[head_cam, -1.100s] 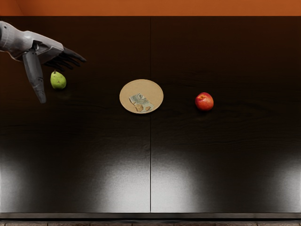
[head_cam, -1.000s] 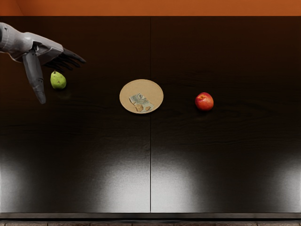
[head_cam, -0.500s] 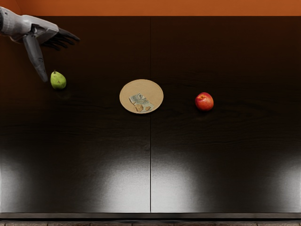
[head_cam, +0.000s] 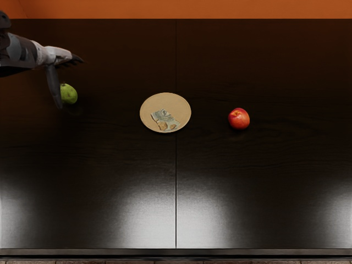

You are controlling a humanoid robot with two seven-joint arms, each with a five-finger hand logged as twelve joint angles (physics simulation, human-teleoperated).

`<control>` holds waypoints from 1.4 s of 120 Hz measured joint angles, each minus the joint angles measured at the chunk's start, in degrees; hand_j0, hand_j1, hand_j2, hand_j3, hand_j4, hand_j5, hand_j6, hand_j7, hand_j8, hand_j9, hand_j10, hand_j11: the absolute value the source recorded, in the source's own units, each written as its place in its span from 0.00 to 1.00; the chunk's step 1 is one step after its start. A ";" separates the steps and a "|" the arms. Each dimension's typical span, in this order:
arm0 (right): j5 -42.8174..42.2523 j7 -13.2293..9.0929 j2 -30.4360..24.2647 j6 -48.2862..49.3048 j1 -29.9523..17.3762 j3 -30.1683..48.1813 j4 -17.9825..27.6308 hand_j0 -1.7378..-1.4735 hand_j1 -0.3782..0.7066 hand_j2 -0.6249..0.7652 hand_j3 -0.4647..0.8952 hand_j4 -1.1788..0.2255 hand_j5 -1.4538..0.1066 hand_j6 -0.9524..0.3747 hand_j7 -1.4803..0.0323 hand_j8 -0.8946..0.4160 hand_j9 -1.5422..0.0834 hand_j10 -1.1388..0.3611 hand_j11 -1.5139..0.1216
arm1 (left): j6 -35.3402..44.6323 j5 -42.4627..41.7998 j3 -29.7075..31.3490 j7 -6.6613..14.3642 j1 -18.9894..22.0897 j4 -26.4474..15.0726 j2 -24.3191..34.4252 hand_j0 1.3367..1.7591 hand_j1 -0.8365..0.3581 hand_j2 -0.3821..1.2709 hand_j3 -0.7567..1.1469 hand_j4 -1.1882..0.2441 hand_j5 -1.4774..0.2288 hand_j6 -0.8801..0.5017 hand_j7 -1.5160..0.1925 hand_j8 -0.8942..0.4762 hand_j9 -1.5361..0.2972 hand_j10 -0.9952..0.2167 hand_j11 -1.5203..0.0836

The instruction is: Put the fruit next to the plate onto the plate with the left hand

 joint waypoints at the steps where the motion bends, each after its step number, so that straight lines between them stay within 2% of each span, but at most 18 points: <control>1: 0.00 0.00 0.00 0.00 0.00 0.00 0.00 0.30 0.03 0.45 0.34 0.84 0.93 0.72 0.98 0.68 0.95 0.76 0.93 | 0.44 0.00 0.21 0.05 0.06 0.01 -0.02 0.76 0.97 0.23 0.40 0.81 0.85 0.62 0.87 0.63 0.82 0.80 0.93; 8: 0.00 0.00 0.00 0.00 0.00 0.00 0.00 0.30 0.03 0.45 0.34 0.84 0.93 0.72 0.98 0.68 0.95 0.76 0.93 | 2.88 -0.19 0.93 0.28 0.33 0.08 -0.23 0.76 0.97 0.23 0.40 0.81 0.85 0.62 0.87 0.64 0.82 0.80 0.93; 26: 0.00 0.00 0.00 0.00 0.00 0.00 0.00 0.30 0.03 0.45 0.34 0.84 0.93 0.72 0.98 0.68 0.95 0.76 0.93 | 5.40 -0.28 1.32 0.50 4.83 2.19 -1.34 0.76 0.97 0.23 0.40 0.81 0.85 0.62 0.87 0.64 0.82 0.80 0.93; 50: -0.01 0.00 0.00 0.00 0.00 0.00 0.00 0.30 0.03 0.45 0.34 0.84 0.93 0.72 0.98 0.68 0.95 0.76 0.93 | 8.22 0.05 1.75 1.16 7.40 3.80 -2.41 0.76 0.97 0.23 0.40 0.81 0.85 0.62 0.87 0.64 0.82 0.80 0.93; 66: 0.00 0.00 0.00 0.00 0.00 0.00 0.00 0.30 0.03 0.45 0.34 0.84 0.93 0.72 0.98 0.68 0.95 0.76 0.93 | 9.99 0.12 -0.43 1.97 12.39 8.55 -3.80 0.76 0.97 0.23 0.40 0.81 0.85 0.62 0.87 0.64 0.82 0.80 0.93; 90: 0.00 -0.01 0.00 0.00 0.00 0.00 0.00 0.30 0.03 0.45 0.34 0.84 0.93 0.72 0.98 0.68 0.95 0.76 0.93 | 10.80 0.14 -1.28 2.25 13.90 13.20 -5.90 0.76 0.97 0.23 0.40 0.81 0.85 0.62 0.87 0.64 0.82 0.80 0.93; 112: 0.01 -0.01 0.00 0.00 0.00 0.00 0.00 0.30 0.03 0.45 0.34 0.84 0.93 0.72 0.98 0.68 0.95 0.76 0.93 | 12.80 0.15 -3.05 2.27 18.08 17.09 -6.72 0.76 0.97 0.23 0.40 0.81 0.85 0.62 0.87 0.64 0.82 0.80 0.93; 133: -0.01 0.00 0.00 0.00 0.00 0.00 0.00 0.30 0.03 0.45 0.34 0.84 0.93 0.72 0.98 0.68 0.95 0.76 0.93 | 16.14 0.08 -3.70 2.21 20.98 18.75 -7.52 0.76 0.97 0.23 0.40 0.81 0.85 0.62 0.87 0.63 0.82 0.80 0.93; 168: 0.00 -0.01 0.00 0.00 0.00 0.00 0.00 0.30 0.03 0.45 0.34 0.84 0.93 0.72 0.98 0.68 0.95 0.76 0.93 | 19.45 -0.12 -5.93 2.18 23.39 20.54 -8.75 0.76 0.95 0.24 0.40 0.80 0.83 0.60 0.86 0.62 0.81 0.79 0.91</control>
